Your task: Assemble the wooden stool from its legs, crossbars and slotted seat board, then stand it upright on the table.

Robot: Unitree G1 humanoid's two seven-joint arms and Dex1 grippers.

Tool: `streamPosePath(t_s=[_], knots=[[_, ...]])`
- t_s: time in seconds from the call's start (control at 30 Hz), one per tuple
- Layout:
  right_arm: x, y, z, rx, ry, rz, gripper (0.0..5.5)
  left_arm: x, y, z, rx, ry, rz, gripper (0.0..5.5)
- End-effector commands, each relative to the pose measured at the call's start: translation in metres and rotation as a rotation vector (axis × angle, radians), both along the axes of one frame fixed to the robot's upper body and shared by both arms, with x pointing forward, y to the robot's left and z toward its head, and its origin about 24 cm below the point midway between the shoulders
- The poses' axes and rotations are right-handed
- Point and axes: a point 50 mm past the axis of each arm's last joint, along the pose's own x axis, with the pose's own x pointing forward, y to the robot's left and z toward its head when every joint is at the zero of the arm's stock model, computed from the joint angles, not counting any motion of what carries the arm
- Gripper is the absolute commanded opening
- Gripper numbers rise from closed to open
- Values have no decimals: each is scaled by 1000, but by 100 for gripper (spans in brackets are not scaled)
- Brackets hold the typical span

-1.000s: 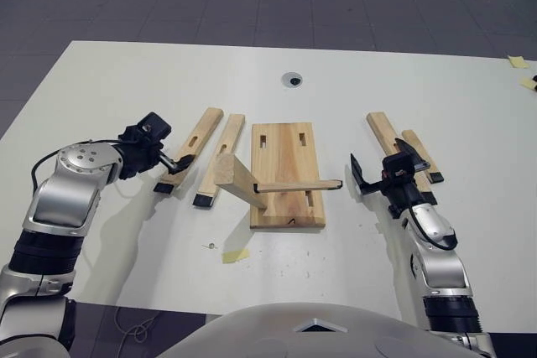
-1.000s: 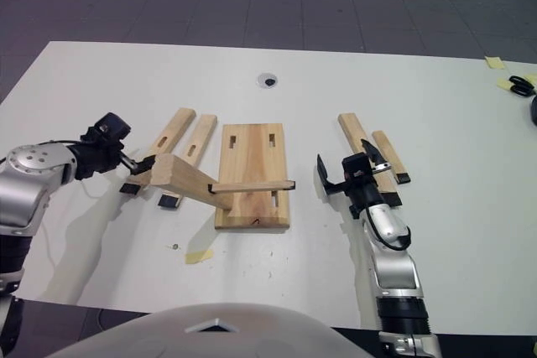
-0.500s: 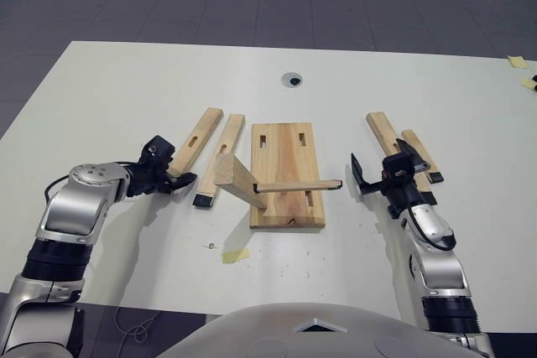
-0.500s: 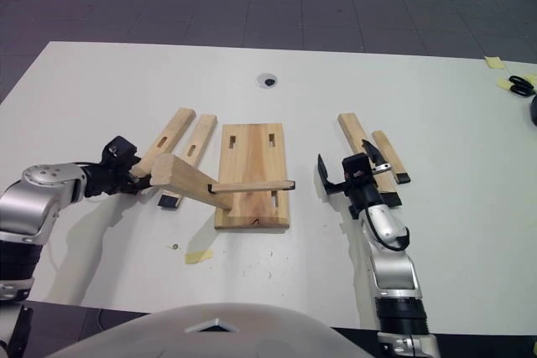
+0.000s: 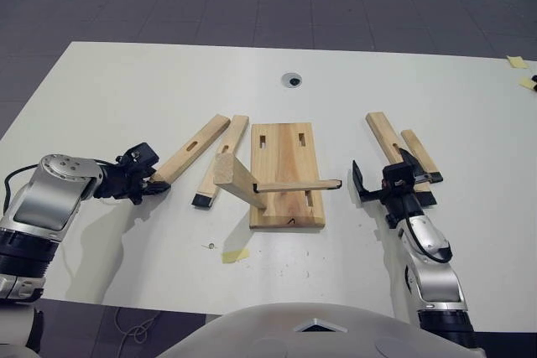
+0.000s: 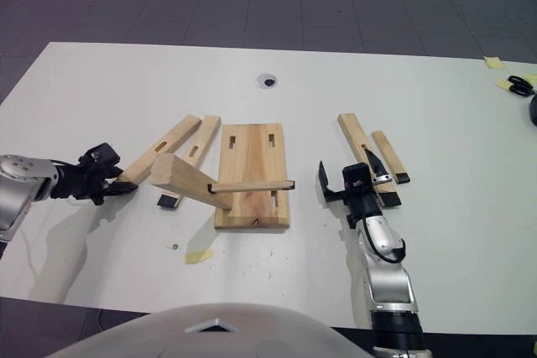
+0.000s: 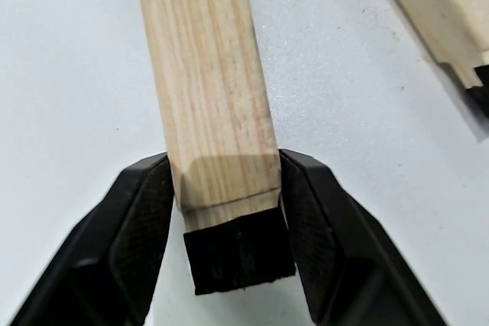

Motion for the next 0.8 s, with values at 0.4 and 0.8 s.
streamPosePath(t_s=[0.4,0.8], knots=[[46,-25,57,211,-116,58,540,36,-67,55,-404,-596,306,203],[60,-14,69,412,-10,182,540,21,-92,55,-466,-679,298,203]])
